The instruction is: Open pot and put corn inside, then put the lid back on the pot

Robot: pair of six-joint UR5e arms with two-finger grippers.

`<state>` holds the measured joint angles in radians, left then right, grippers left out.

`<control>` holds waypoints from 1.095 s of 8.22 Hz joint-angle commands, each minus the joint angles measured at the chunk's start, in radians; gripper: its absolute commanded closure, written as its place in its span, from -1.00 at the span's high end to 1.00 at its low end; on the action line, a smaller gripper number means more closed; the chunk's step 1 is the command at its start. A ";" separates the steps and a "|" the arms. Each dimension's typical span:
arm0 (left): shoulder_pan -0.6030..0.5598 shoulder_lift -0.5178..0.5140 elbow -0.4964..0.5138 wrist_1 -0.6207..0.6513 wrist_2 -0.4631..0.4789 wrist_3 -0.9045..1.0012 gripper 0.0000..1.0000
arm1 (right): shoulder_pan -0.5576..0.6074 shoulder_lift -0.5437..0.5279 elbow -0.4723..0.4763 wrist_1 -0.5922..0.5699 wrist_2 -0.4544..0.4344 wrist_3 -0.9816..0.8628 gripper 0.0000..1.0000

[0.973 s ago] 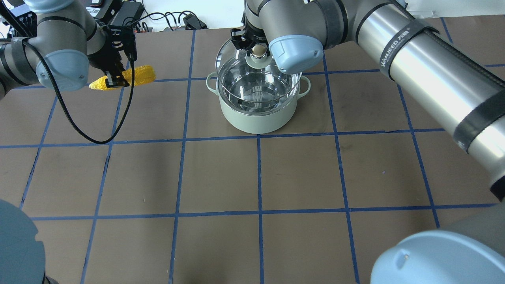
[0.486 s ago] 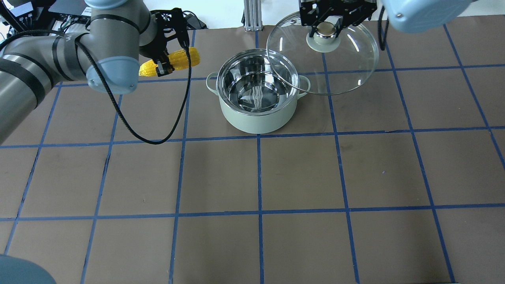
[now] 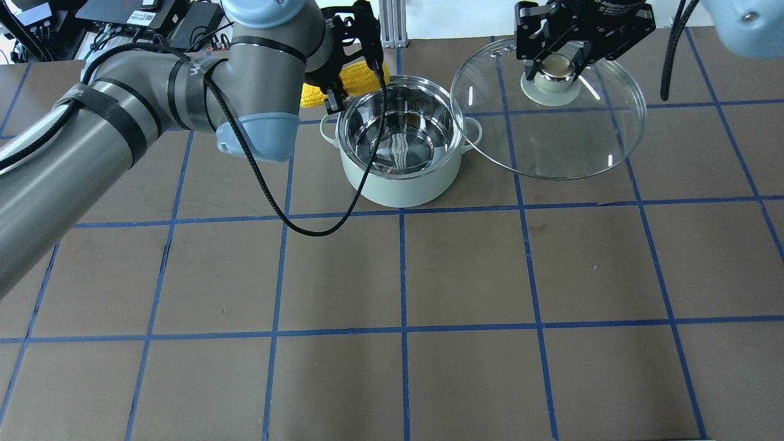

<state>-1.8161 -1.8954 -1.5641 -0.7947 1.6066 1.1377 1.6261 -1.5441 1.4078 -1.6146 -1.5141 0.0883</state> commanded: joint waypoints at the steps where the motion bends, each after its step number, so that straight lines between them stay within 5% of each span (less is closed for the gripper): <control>1: -0.080 -0.049 0.030 0.038 -0.008 -0.036 -1.00 | -0.002 -0.008 0.002 0.028 -0.003 -0.001 -0.20; 7: -0.095 -0.197 0.042 0.106 -0.062 -0.067 -1.00 | -0.003 -0.007 0.002 0.028 -0.027 -0.015 -0.20; 8: -0.095 -0.200 0.042 0.106 -0.060 -0.160 -0.56 | -0.003 -0.007 0.002 0.028 -0.029 -0.025 -0.20; 9: -0.095 -0.195 0.042 0.104 -0.062 -0.202 0.27 | -0.003 -0.007 0.002 0.030 -0.028 -0.025 -0.20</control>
<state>-1.9117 -2.0871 -1.5222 -0.6891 1.5459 1.0293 1.6232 -1.5509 1.4097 -1.5857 -1.5385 0.0708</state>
